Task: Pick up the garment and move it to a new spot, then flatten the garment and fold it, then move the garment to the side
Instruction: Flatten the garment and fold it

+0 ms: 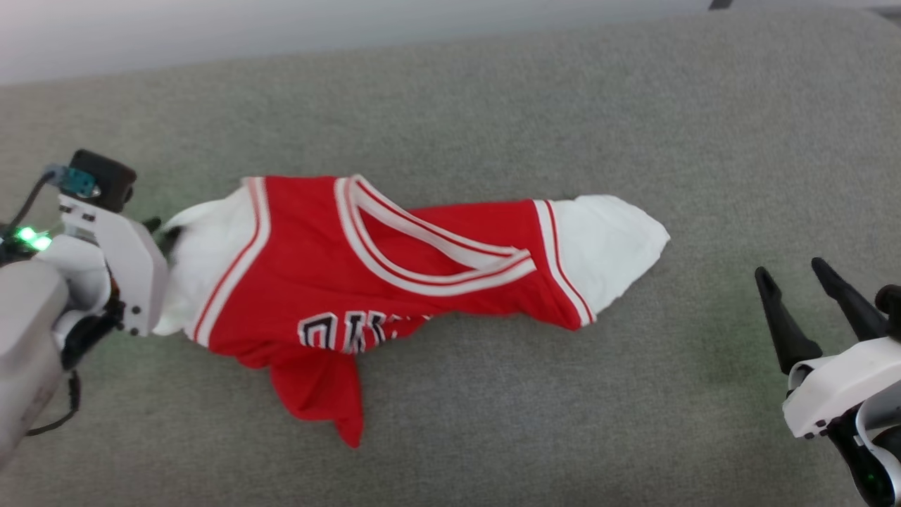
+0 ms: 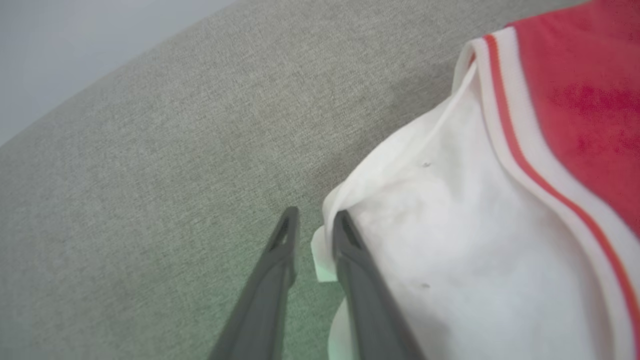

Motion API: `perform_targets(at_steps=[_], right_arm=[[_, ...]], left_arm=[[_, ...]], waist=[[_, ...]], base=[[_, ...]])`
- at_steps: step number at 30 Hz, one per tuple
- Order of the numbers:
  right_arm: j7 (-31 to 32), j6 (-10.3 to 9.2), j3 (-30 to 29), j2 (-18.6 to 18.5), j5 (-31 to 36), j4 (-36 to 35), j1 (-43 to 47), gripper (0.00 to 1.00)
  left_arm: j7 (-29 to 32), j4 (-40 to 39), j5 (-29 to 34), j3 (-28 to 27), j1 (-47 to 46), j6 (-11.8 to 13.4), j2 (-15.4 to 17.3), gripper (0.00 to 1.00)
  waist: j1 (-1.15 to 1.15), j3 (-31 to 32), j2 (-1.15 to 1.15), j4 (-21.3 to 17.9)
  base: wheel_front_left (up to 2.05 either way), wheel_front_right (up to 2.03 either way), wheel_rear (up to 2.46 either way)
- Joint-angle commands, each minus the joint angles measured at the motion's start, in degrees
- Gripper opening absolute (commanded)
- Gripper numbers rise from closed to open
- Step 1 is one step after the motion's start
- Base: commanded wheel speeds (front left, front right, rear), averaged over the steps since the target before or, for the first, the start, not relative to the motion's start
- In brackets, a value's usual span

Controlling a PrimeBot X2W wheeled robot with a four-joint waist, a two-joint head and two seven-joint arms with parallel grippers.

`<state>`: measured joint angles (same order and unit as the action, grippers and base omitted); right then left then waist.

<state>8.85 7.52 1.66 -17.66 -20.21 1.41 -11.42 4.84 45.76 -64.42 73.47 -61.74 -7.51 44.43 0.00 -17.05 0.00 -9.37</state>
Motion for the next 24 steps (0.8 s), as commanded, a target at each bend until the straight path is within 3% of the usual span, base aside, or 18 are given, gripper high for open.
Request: perform_targets(at_steps=[1, 11, 21, 24], right_arm=[[0.1, -0.06, 0.2, -0.3, -0.2, 0.0, 0.1, 1.00], [3.1, -0.06, 5.0, -3.7, -3.1, -1.2, 3.6, 1.00], [5.7, -0.05, 9.1, -6.0, -5.7, -1.3, 7.7, 1.00], [6.3, -0.06, 10.1, -6.6, -5.8, -0.8, 8.0, 1.00]], left_arm=[[-0.4, -0.3, -0.4, 0.0, -0.1, 0.1, -0.3, 1.00], [-5.5, -5.6, 0.9, 0.0, 2.8, 0.1, -1.2, 1.00], [-16.8, -9.0, -2.3, -1.4, 9.3, 0.2, -1.4, 1.00], [-19.0, -11.0, -3.1, -3.3, 12.0, 1.8, -1.0, 1.00]], waist=[[0.00, 1.4, 0.00, 1.0], [0.00, 11.0, 0.00, 6.0], [0.00, 18.4, 0.00, 11.1], [0.00, 19.2, 0.00, 12.5]], base=[[0.00, 0.00, 0.00], [0.00, 0.00, 0.00], [0.00, 0.00, 0.00], [0.00, 0.00, 0.00]])
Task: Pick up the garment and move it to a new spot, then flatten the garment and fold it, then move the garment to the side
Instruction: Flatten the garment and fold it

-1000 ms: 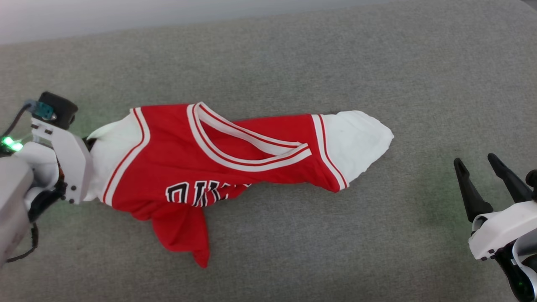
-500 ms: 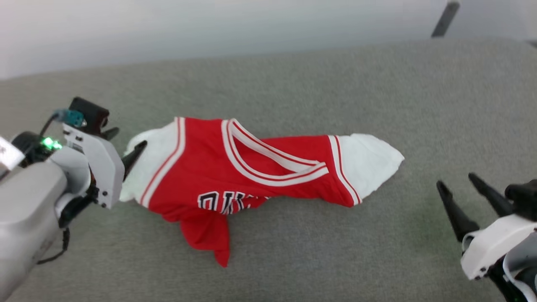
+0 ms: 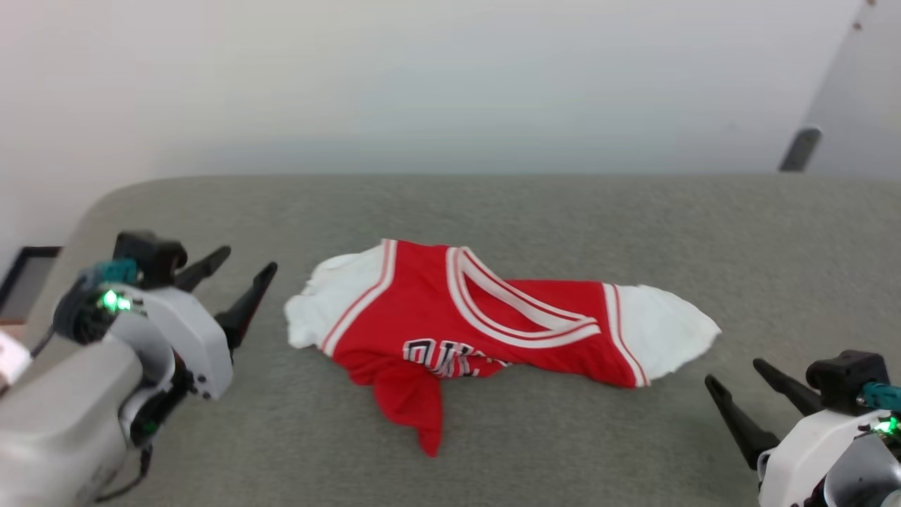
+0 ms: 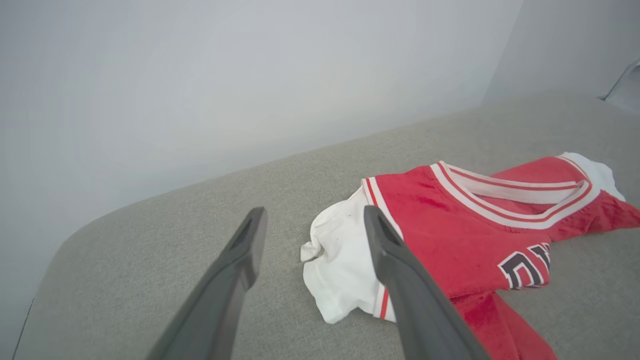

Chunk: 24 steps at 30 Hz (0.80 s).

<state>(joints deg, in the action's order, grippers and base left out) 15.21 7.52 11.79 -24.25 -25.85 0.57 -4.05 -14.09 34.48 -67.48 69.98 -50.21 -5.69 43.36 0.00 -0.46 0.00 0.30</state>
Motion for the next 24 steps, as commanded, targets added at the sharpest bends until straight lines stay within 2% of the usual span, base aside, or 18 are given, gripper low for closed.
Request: perform_targets(at_steps=[1, 5, 8, 12, 17, 24], right_arm=[[0.2, -0.06, 0.4, -0.4, -0.2, 0.3, 0.7, 1.00], [1.3, -0.06, 1.8, -1.9, 0.4, 1.6, 0.0, 1.00], [2.0, -0.06, 2.5, -2.8, 0.6, 2.6, -1.1, 1.00], [3.4, -0.06, 3.6, -4.0, 1.1, 4.1, -2.2, 1.00], [5.7, -0.06, 4.9, -5.7, 1.5, 6.1, -4.4, 1.00], [8.5, -0.06, 8.0, -9.0, -0.1, 8.5, -8.3, 1.00]], left_arm=[[-0.4, -0.7, -0.4, -0.6, 1.4, 0.6, 0.2, 1.00], [-1.0, -5.8, 1.1, -4.5, 5.7, 4.1, 1.2, 1.00], [-1.1, -11.1, 3.2, -10.9, 10.4, 6.7, 1.7, 1.00], [-1.0, -17.0, 7.2, -20.1, 17.5, 8.8, 1.2, 1.00], [-1.0, -22.0, 12.8, -31.0, 25.8, 9.5, -1.3, 1.00], [-1.0, -24.7, 20.1, -43.1, 34.1, 7.6, -6.6, 1.00]], waist=[[0.00, 2.8, 0.00, 3.3], [0.00, 3.0, 0.00, 5.2], [0.00, 2.5, 0.00, 6.6], [0.00, 1.6, 0.00, 8.2], [0.00, -0.7, 0.00, 10.0], [0.00, -4.0, 0.00, 11.8]], base=[[0.00, 0.00, 0.00], [0.00, 0.00, 0.00], [0.00, 0.00, 0.00], [0.00, 0.00, 0.00], [0.00, 0.00, 0.00], [0.00, 0.00, 0.00]])
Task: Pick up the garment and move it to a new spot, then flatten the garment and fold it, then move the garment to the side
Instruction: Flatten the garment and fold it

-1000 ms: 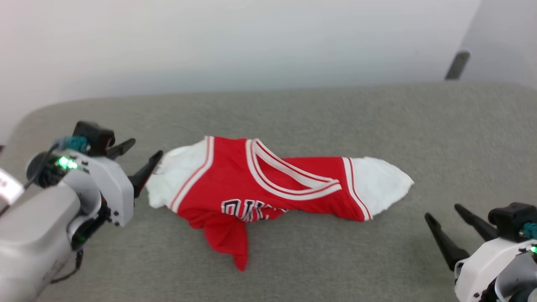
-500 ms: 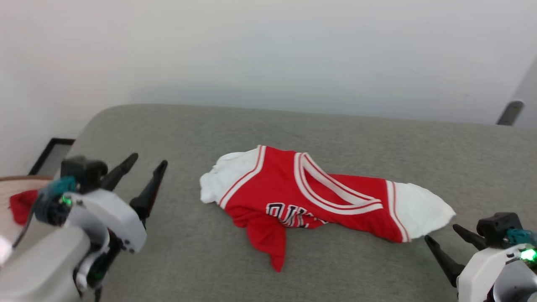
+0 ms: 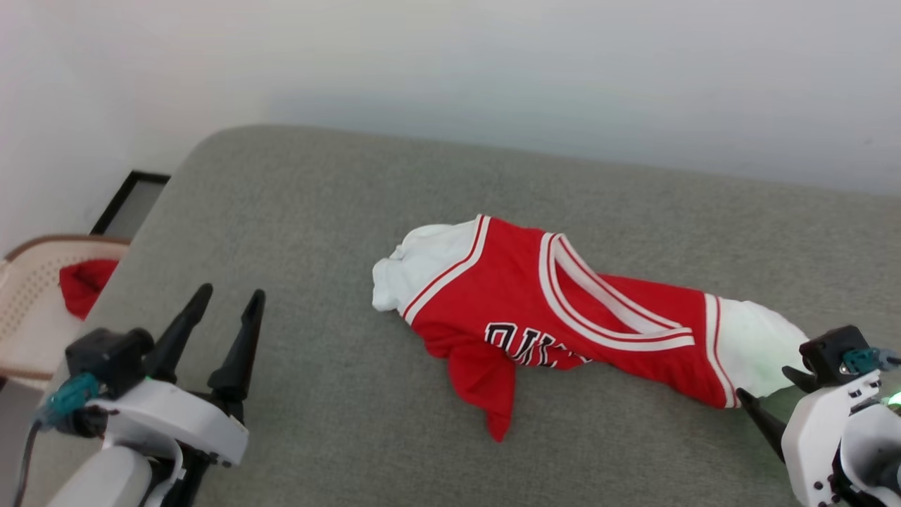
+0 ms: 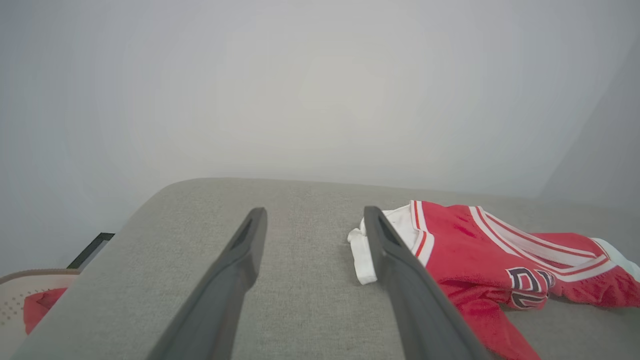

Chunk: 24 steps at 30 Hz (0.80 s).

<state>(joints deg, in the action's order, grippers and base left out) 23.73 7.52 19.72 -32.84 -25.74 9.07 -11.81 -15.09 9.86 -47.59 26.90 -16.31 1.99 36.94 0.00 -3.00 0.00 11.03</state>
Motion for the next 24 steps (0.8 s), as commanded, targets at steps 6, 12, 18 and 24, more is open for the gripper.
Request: perform_targets(at_steps=[6, 12, 18, 24], right_arm=[[1.8, -0.06, 5.2, -2.6, -1.6, 2.3, -3.8, 1.00], [0.4, -0.06, 9.4, -3.0, -2.6, 6.6, -6.9, 0.84], [-0.6, -0.06, 10.3, -2.4, -4.0, 9.9, -8.8, 0.00], [0.1, -0.06, 8.4, -3.7, -6.8, 8.7, -10.8, 0.00]], left_arm=[[0.0, -0.8, 4.6, -6.9, 3.9, -2.7, -5.1, 1.00], [0.0, -0.5, 8.2, -11.8, 5.5, -5.5, -8.9, 1.00], [0.0, -0.6, 10.6, -15.3, 6.9, -7.4, -11.2, 1.00], [0.0, -0.6, 12.1, -17.6, 8.6, -8.6, -12.4, 1.00]], waist=[[0.00, -4.2, 0.00, 2.4], [0.00, -5.8, 0.00, 3.5], [0.00, -5.8, 0.00, 3.7], [0.00, -4.9, 0.00, 3.6]], base=[[0.00, 0.00, 0.00], [0.00, 0.00, 0.00], [0.00, 0.00, 0.00], [0.00, 0.00, 0.00]])
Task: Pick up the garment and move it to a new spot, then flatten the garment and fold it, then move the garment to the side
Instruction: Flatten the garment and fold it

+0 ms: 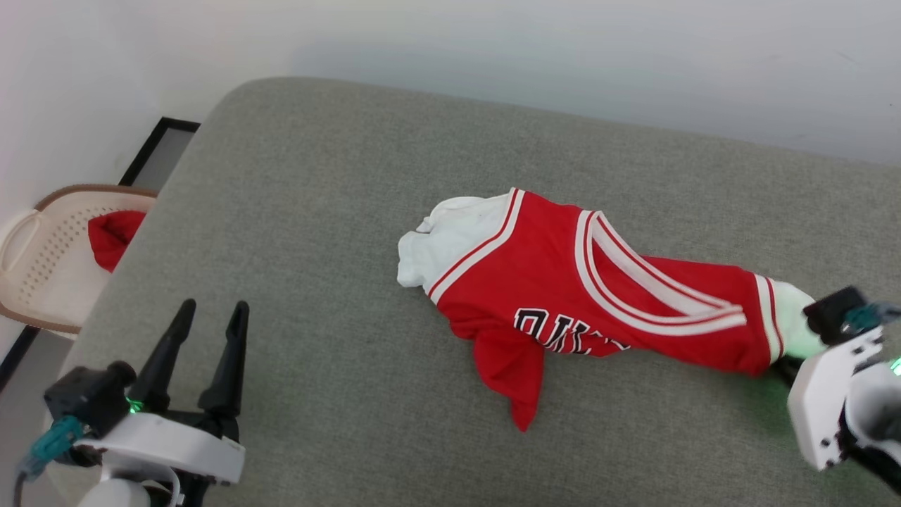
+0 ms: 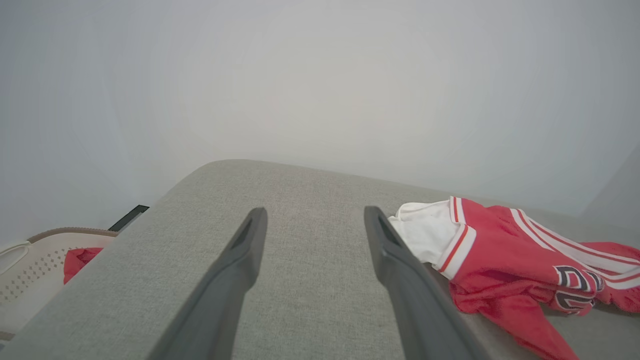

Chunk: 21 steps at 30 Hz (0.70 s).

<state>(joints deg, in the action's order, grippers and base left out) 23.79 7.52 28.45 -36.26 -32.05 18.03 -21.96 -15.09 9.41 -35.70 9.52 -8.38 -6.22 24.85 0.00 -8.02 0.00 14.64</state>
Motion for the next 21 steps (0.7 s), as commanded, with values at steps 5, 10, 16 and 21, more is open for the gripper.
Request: perform_targets(at_steps=[5, 10, 16, 21], right_arm=[[0.7, -0.06, -3.2, -2.2, -0.3, -1.6, -3.6, 0.00], [0.8, -0.06, -6.4, -2.6, 1.0, -0.3, -7.2, 0.00], [-1.0, -0.06, -8.1, -1.9, 3.2, 4.2, -11.4, 0.00], [-3.4, -0.06, -8.8, -1.1, 3.9, 11.4, -15.8, 0.00]], left_arm=[[0.0, -0.2, 1.1, -0.3, 1.6, -0.9, -1.1, 1.00], [0.0, -0.3, 1.5, 0.8, 0.6, -1.2, -2.3, 1.00], [0.0, -0.7, 2.0, 2.9, -1.1, -1.4, -3.2, 1.00], [0.0, -1.6, 1.5, 5.3, -2.8, -1.3, -3.7, 1.00]], waist=[[0.00, 0.3, 0.00, 0.3], [0.00, -0.4, 0.00, 1.6], [0.00, -1.6, 0.00, 3.4], [0.00, -3.4, 0.00, 5.4]], base=[[0.00, 0.00, 0.00], [0.00, 0.00, 0.00], [0.00, 0.00, 0.00], [0.00, 0.00, 0.00]])
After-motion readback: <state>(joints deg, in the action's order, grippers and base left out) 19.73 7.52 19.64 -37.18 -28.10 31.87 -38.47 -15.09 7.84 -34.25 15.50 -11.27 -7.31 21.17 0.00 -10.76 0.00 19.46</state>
